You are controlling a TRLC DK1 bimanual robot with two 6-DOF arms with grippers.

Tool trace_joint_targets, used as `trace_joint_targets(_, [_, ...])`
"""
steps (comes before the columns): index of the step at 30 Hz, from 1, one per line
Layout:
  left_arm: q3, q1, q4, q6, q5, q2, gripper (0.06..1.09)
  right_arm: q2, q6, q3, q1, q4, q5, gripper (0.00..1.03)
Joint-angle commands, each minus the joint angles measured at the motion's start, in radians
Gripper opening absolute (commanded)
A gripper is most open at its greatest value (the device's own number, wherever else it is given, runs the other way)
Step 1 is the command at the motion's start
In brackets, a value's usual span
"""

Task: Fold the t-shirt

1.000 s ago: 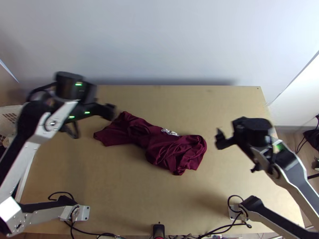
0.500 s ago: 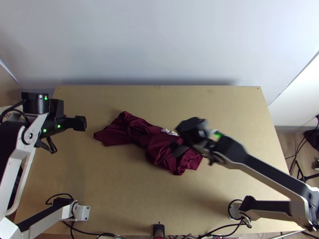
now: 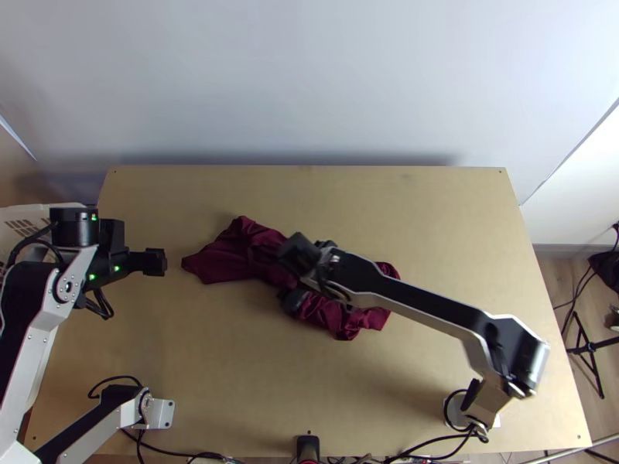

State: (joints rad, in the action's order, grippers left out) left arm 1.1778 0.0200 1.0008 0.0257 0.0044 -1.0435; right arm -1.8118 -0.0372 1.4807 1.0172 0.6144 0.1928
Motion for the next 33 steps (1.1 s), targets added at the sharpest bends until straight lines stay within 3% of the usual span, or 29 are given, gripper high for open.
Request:
trace_joint_targets(1, [-0.066, -0.006, -0.028, 0.005, 0.0, 0.019, 1.04, -0.133, 0.002, 0.098, 0.004, 0.041, -0.026, 0.93])
trace_joint_targets(6, [-0.079, -0.006, -0.037, -0.003, 0.0, 0.019, 1.04, -0.142, 0.007, 0.082, -0.006, 0.054, -0.026, 0.92])
trace_joint_targets(9, [-0.081, -0.006, -0.047, -0.004, 0.0, 0.014, 1.04, -0.142, 0.007, 0.072, -0.028, 0.056, -0.026, 0.82])
trace_joint_targets(11, [-0.084, -0.006, -0.056, -0.004, 0.0, 0.01, 1.04, -0.142, 0.0, 0.067, -0.039, 0.056, -0.03, 0.67])
trace_joint_targets(15, [-0.083, -0.002, -0.065, -0.006, 0.0, -0.001, 1.04, -0.141, -0.023, 0.066, -0.054, 0.056, -0.062, 0.21])
trace_joint_targets(18, [-0.081, 0.005, -0.067, -0.009, 0.0, -0.003, 1.04, -0.136, -0.038, 0.061, -0.062, 0.058, -0.062, 0.03])
trace_joint_targets(24, [-0.078, 0.008, -0.067, -0.018, 0.0, -0.001, 1.04, -0.096, -0.04, 0.062, -0.097, 0.058, -0.062, 0.03])
trace_joint_targets(33, [-0.083, 0.055, -0.065, -0.024, 0.0, -0.012, 1.04, 0.014, -0.052, 0.133, -0.252, 0.105, -0.062, 0.03])
